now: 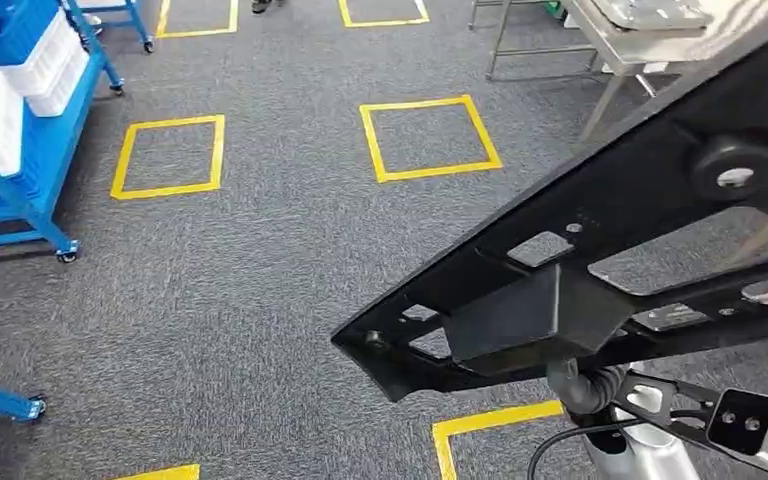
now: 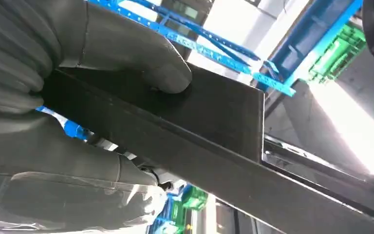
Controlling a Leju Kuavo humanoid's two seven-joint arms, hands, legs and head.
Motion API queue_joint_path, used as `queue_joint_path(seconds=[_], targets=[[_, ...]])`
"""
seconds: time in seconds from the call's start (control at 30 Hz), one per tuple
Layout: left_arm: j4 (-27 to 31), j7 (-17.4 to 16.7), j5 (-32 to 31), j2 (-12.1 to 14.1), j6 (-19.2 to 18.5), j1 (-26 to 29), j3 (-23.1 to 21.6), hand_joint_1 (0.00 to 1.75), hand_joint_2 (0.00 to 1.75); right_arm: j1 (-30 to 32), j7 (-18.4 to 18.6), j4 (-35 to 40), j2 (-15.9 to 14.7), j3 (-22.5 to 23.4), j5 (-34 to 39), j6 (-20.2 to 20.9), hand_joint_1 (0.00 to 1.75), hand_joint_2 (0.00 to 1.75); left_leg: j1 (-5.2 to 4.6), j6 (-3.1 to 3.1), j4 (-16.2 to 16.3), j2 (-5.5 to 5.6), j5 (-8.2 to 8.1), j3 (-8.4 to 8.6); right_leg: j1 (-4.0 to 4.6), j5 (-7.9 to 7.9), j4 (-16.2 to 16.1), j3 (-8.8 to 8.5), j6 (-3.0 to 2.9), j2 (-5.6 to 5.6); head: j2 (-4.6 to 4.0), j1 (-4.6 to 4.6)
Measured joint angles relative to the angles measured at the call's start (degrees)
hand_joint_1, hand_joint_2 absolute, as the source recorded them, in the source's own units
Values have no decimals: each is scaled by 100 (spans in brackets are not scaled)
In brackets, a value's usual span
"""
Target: Take the parts from the cabinet and place them on the table.
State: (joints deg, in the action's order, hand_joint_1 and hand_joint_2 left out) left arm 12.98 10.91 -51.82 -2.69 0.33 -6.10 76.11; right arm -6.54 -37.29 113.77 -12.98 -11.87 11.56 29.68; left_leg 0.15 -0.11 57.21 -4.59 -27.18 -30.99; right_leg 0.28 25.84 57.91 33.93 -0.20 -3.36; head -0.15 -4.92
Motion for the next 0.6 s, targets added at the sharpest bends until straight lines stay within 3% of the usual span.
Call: queue_joint_path(seconds=[0.07,0.13,0.17,0.2,0.23,0.27,0.3,0.37,0.4,0.43,0.5,0.57,0.6], targets=[[0,-7,-48,0,-9,-18,-13,0,175,7,0,-15,0,-13,-11,20,175,175,-32,-74,-24,-134,-25,41,-36,-44,-68,-29,-74,129,0,-2],[0,-2,-98,7,-17,-22,-20,0,175,10,0,-20,0,-46,-11,18,175,175,15,-111,291,207,-255,-61,-82,-78,-130,-72,-122,203,0,-2],[0,-2,-126,4,-44,-18,-24,0,175,18,0,-22,-11,-48,-13,24,175,175,28,-129,817,336,-539,-310,-80,-84,-129,-65,-132,266,0,-2],[-2,4,-149,4,-55,-3,-26,0,175,39,0,-28,-15,-50,-11,29,175,175,33,-145,1295,382,-752,-540,-75,-79,-129,-62,-142,326,0,-2],[0,31,-162,4,-76,21,-33,0,175,57,0,-33,-15,-52,-11,24,175,175,34,-160,1646,403,-855,-716,-70,-78,-124,-62,-145,390,0,-2],[0,64,-181,4,-90,41,-48,0,175,80,0,-33,-15,-52,-11,4,175,175,34,-167,1783,406,-830,-800,-68,-78,-113,-61,-145,468,0,-2],[0,94,-201,9,-107,48,-66,0,175,101,0,-31,-15,-52,-13,-37,175,175,36,-163,1641,409,-672,-751,-69,-74,-96,-64,-140,547,2,-2],[0,131,-243,24,-175,46,-118,0,175,132,0,-9,-15,-39,-9,-160,175,175,57,-144,713,495,-120,-345,-74,-53,-53,-70,-109,693,0,-2],[0,140,-271,41,-203,49,-140,0,175,140,0,24,-15,-37,-2,-195,175,175,76,-125,205,716,83,-120,-80,-36,-21,-60,-83,764,0,-2],[-2,146,-275,55,-229,51,-151,0,175,140,0,35,-15,-35,0,-208,175,175,81,-107,73,899,-17,-69,-43,-18,24,-26,-47,815,0,-2],[0,149,-278,63,-260,50,-166,0,175,160,0,72,-15,-35,-7,-240,175,175,67,-36,77,772,-10,-82,-70,-35,25,16,7,920,0,0],[0,133,-232,66,-258,28,-166,0,175,163,0,83,7,-50,-13,-288,175,175,62,65,28,663,32,-50,-89,-66,-7,33,104,1039,0,-2],[-2,120,-212,57,-249,6,-166,0,175,173,0,79,9,-59,-15,-291,175,175,85,107,-5,584,60,-29,-102,-17,70,45,108,896,0,-2]])
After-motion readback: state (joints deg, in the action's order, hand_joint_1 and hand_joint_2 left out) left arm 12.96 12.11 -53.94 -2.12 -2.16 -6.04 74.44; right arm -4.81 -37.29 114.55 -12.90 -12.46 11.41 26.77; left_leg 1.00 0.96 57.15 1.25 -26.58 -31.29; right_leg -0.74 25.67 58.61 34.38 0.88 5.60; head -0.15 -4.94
